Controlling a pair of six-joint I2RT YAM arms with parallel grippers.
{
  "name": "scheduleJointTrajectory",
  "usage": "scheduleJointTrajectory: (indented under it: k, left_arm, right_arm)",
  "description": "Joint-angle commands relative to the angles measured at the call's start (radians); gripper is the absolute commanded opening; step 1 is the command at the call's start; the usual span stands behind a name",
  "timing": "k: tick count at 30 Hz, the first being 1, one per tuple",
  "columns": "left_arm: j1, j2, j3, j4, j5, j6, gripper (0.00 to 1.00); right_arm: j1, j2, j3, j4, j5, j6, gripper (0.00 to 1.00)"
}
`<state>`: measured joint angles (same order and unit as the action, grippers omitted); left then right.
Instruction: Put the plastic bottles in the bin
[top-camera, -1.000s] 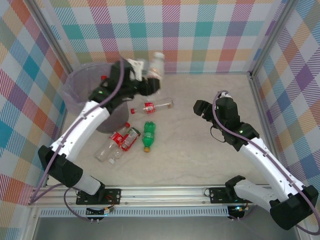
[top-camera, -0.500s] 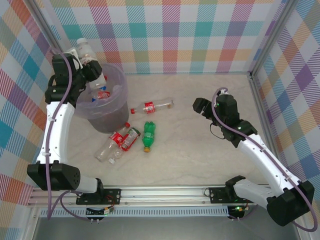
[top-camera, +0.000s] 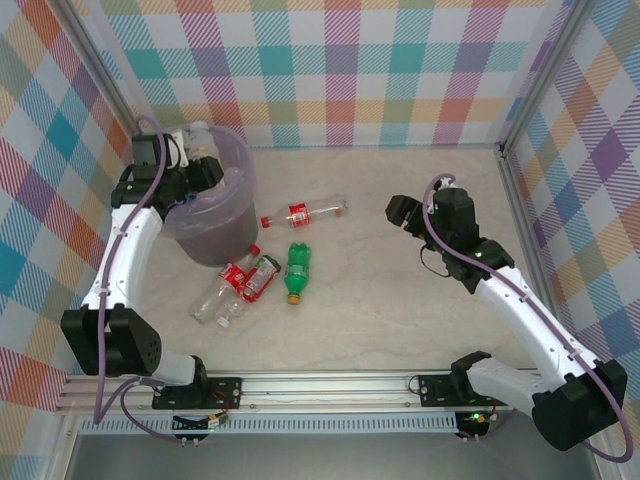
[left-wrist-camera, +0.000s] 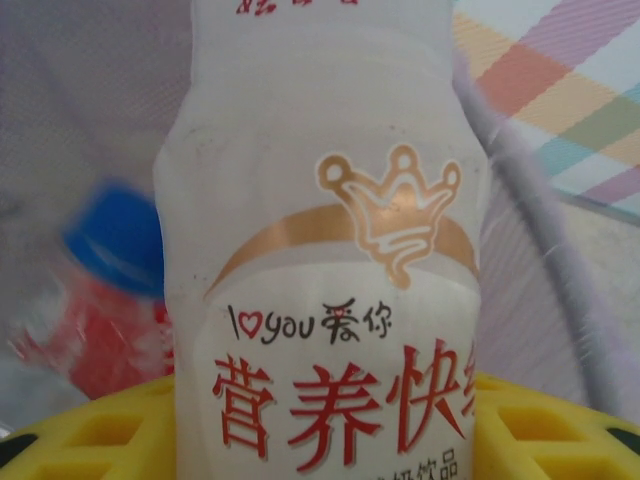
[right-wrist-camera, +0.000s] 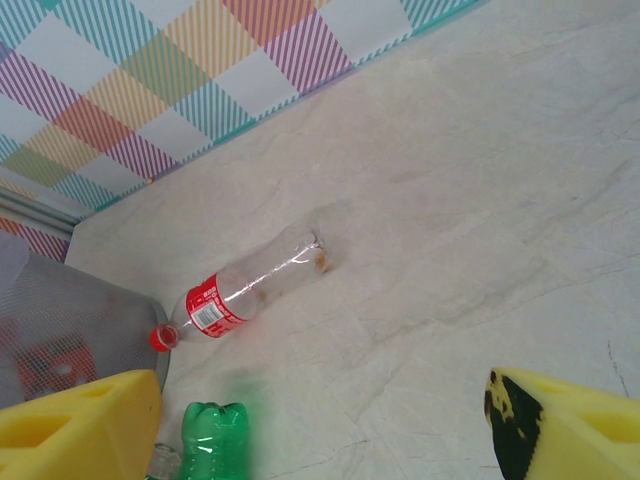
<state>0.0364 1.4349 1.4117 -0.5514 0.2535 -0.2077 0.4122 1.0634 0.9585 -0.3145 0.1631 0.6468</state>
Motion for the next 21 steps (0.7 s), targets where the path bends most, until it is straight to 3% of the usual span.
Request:
scheduleJointTrajectory:
  k: [1,5,8,11,18,21]
  left_arm:
    - [0.007,-0.023,-0.085,-0.006,0.0,0.034,0.53]
    - [0.008,-0.035,-0.116,0.013,0.043,0.051,0.61]
    - [0.008,-0.042,-0.072,-0.019,0.058,0.077,0.84]
    - [0.008,-0.041,-0.001,-0.063,0.067,0.1,0.99]
    - [0.008,-0.023,0.149,-0.134,-0.002,0.128,1.0]
    - [0.008,-0.01,0.15,-0.141,-0.006,0.127,0.87]
  right_arm:
    - [-0.007,-0.01,0.01,0.007,-0.006,-0.013,0.84]
    - [-0.007,-0.002,0.011,0.015,-0.021,-0.009,0.84]
    - [-0.007,-0.005,0.01,0.015,-0.022,-0.007,0.84]
    - [-0.007,-0.008,0.009,0.015,-0.02,-0.004,0.84]
    - [-0.007,-0.01,0.009,0.013,-0.024,-0.004,0.84]
    - [-0.007,-0.01,0.009,0.013,-0.023,-0.004,0.84]
